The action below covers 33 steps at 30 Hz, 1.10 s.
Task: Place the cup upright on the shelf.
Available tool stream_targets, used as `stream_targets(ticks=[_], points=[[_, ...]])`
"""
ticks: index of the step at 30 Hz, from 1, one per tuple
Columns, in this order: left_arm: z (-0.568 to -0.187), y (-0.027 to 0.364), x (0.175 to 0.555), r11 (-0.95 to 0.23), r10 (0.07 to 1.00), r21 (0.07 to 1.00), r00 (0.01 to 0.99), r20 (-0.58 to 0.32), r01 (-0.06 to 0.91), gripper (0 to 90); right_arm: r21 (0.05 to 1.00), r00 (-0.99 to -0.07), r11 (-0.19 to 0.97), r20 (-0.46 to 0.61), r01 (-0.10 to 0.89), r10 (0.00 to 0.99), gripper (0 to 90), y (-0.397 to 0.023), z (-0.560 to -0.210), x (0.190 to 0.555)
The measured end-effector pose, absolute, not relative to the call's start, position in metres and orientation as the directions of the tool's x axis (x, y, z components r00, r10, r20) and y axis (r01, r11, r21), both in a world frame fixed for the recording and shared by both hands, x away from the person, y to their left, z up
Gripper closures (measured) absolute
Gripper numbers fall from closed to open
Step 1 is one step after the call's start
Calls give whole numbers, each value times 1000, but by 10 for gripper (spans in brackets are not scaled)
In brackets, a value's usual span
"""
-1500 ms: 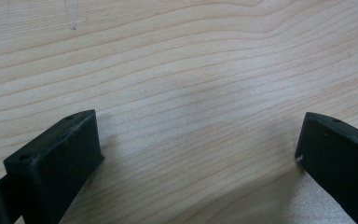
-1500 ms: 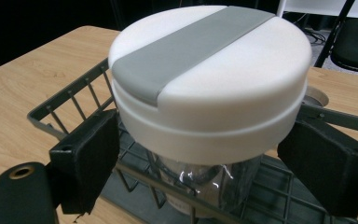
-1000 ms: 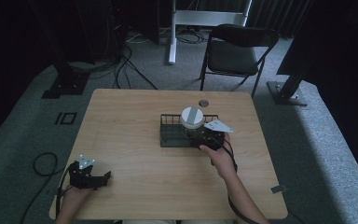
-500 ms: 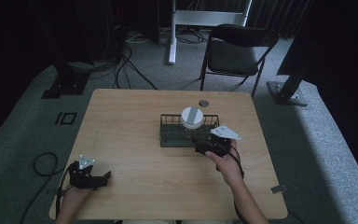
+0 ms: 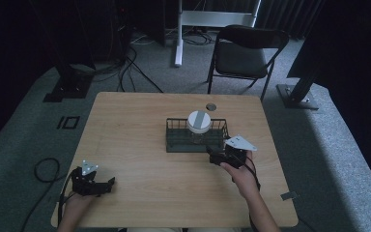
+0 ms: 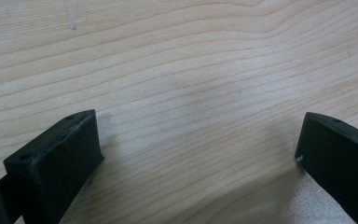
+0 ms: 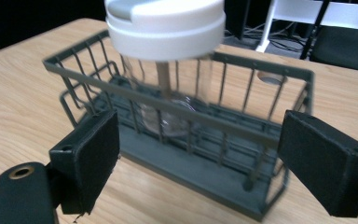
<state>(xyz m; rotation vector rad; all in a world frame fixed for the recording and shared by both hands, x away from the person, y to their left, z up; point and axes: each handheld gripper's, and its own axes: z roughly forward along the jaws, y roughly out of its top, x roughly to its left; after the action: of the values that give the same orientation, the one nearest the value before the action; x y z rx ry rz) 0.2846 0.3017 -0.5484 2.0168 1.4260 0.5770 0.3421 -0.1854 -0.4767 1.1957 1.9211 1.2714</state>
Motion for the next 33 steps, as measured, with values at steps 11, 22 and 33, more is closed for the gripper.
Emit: stream_targets(ticks=[11, 22, 33], points=[[-548, 302, 285, -246, 944, 685, 330, 10, 685, 2, 893, -443, 169, 37, 417, 896, 125, -202, -492, 332], [-548, 302, 285, -246, 944, 685, 330, 10, 685, 2, 868, -400, 154, 56, 473, 915, 125, -217, -514, 330], [-548, 302, 285, -246, 944, 685, 330, 10, 685, 2, 848, -369, 157, 49, 507, 928, 125, -232, -530, 328]])
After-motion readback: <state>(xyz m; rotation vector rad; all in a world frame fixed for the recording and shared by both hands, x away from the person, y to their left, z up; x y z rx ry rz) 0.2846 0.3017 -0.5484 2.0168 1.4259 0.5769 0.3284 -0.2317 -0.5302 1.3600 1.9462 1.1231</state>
